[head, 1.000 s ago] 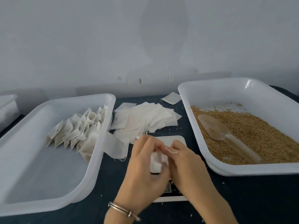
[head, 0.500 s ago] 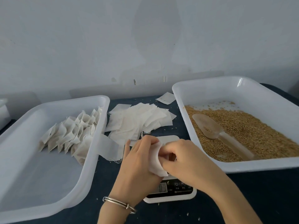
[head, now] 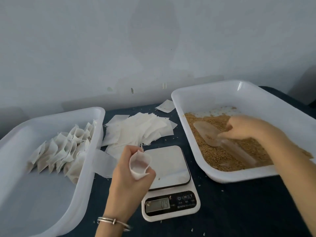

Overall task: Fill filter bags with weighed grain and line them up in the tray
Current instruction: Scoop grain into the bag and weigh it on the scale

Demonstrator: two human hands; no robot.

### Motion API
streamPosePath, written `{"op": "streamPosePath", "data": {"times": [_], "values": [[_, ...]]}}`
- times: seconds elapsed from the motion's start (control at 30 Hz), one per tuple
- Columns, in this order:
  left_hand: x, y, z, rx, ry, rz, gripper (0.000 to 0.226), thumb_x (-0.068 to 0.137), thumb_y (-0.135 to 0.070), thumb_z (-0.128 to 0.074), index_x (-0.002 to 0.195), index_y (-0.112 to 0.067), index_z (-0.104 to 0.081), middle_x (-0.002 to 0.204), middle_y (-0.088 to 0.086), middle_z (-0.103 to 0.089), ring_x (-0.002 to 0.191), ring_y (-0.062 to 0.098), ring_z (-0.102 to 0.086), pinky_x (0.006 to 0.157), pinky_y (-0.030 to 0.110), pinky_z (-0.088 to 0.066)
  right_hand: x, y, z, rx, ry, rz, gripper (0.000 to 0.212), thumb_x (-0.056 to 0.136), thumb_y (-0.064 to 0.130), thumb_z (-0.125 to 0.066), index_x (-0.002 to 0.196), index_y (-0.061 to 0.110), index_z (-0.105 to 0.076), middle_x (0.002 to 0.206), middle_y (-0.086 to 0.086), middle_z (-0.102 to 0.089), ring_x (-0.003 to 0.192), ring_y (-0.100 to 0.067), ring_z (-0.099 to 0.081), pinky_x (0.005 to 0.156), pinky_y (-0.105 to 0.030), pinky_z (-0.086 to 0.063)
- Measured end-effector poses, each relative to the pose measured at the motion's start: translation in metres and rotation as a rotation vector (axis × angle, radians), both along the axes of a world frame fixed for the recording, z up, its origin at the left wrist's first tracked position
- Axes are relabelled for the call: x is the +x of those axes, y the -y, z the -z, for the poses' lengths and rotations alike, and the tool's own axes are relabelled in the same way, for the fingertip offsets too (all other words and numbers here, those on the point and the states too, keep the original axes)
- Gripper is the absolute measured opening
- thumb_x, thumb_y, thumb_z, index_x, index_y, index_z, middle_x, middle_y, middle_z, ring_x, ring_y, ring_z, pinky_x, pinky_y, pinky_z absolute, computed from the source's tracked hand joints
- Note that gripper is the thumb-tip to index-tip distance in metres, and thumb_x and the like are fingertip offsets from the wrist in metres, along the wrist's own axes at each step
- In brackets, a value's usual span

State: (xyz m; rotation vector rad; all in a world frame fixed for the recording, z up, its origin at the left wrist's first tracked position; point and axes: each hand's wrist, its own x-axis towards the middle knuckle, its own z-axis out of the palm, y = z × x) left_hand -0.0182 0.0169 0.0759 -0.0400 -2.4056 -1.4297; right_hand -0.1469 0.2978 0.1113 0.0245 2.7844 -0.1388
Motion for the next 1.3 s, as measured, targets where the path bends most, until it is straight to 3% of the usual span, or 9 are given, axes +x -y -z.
{"op": "streamPosePath", "data": {"times": [0.2,0.33,0.47,0.6,0.8,0.9,0.97,1.03,1.3], "values": [[-0.003,-0.005,0.0,0.017,-0.01,0.023,0.035,0.069,0.004,-0.066,0.085,-0.022,-0.048,0.077,-0.01,-0.055,0.065,0.004,-0.05,0.056,0.009,-0.042,-0.014,-0.004,0.019,0.078,0.129,-0.072,0.031,0.087,0.043,-0.059,0.076,0.015,-0.054,0.073,0.003,-0.058,0.061,-0.012,-0.052,0.055,-0.021,-0.042],[-0.006,-0.003,0.001,0.006,-0.016,0.027,0.035,0.07,0.004,-0.066,0.086,-0.022,-0.048,0.078,-0.009,-0.055,0.066,0.005,-0.051,0.055,0.009,-0.042,-0.02,-0.037,-0.012,0.109,0.034,-0.035,0.027,0.09,0.04,-0.058,0.103,0.017,-0.065,0.095,0.0,-0.068,0.079,-0.013,-0.066,0.079,-0.03,-0.055],[-0.008,-0.004,0.005,0.015,-0.008,0.028,0.035,0.07,0.003,-0.065,0.086,-0.023,-0.049,0.077,-0.009,-0.056,0.066,0.006,-0.052,0.056,0.009,-0.042,-0.013,-0.068,-0.036,0.369,0.089,-0.085,0.013,0.082,0.034,-0.069,0.092,0.026,-0.068,0.096,0.009,-0.068,0.085,-0.01,-0.065,0.078,-0.024,-0.052],[-0.008,-0.006,0.009,0.013,-0.001,0.026,0.035,0.071,0.001,-0.065,0.086,-0.025,-0.048,0.077,-0.01,-0.054,0.068,0.006,-0.051,0.057,0.01,-0.042,0.002,-0.059,-0.026,0.236,0.271,-0.207,0.023,0.08,0.025,-0.072,0.101,0.035,-0.071,0.097,0.024,-0.066,0.089,0.004,-0.06,0.092,-0.023,-0.048],[-0.005,-0.007,0.007,0.037,-0.009,0.036,0.026,0.063,-0.017,-0.06,0.085,-0.025,-0.048,0.079,-0.011,-0.055,0.072,0.006,-0.053,0.06,0.008,-0.042,0.013,-0.042,0.003,0.01,0.247,-0.16,0.024,0.08,0.023,-0.073,0.104,0.028,-0.072,0.101,0.017,-0.067,0.096,-0.005,-0.061,0.096,-0.033,-0.048],[-0.005,-0.004,0.008,0.054,-0.013,0.017,0.028,0.065,-0.013,-0.064,0.086,-0.024,-0.049,0.079,-0.009,-0.056,0.067,0.005,-0.053,0.057,0.008,-0.042,0.017,-0.044,0.004,-0.07,0.235,-0.14,0.003,0.082,0.028,-0.071,0.085,0.029,-0.069,0.086,0.018,-0.064,0.081,0.001,-0.06,0.082,-0.025,-0.049],[-0.005,-0.004,0.009,0.055,-0.014,0.015,0.03,0.066,-0.009,-0.066,0.086,-0.023,-0.049,0.078,-0.008,-0.056,0.067,0.006,-0.053,0.057,0.01,-0.043,0.017,-0.039,0.003,-0.077,0.212,-0.145,0.011,0.085,0.033,-0.068,0.075,0.031,-0.063,0.063,0.019,-0.06,0.054,0.006,-0.054,0.059,-0.015,-0.04],[-0.005,-0.005,0.009,0.056,-0.01,0.021,0.028,0.062,-0.016,-0.062,0.086,-0.023,-0.049,0.079,-0.007,-0.055,0.066,0.006,-0.052,0.057,0.011,-0.043,0.016,-0.03,0.004,-0.064,0.156,-0.125,0.011,0.087,0.037,-0.064,0.08,0.029,-0.066,0.064,0.017,-0.065,0.043,0.004,-0.051,0.05,-0.013,-0.037],[-0.002,-0.004,0.01,0.027,-0.023,0.016,0.03,0.069,-0.006,-0.066,0.087,-0.023,-0.049,0.078,-0.01,-0.054,0.072,0.007,-0.052,0.06,0.009,-0.041,-0.006,0.011,0.029,-0.081,-0.045,-0.019,0.034,0.093,0.037,-0.055,0.075,0.009,-0.06,0.055,0.003,-0.053,0.044,-0.013,-0.047,0.048,-0.022,-0.042]]}}
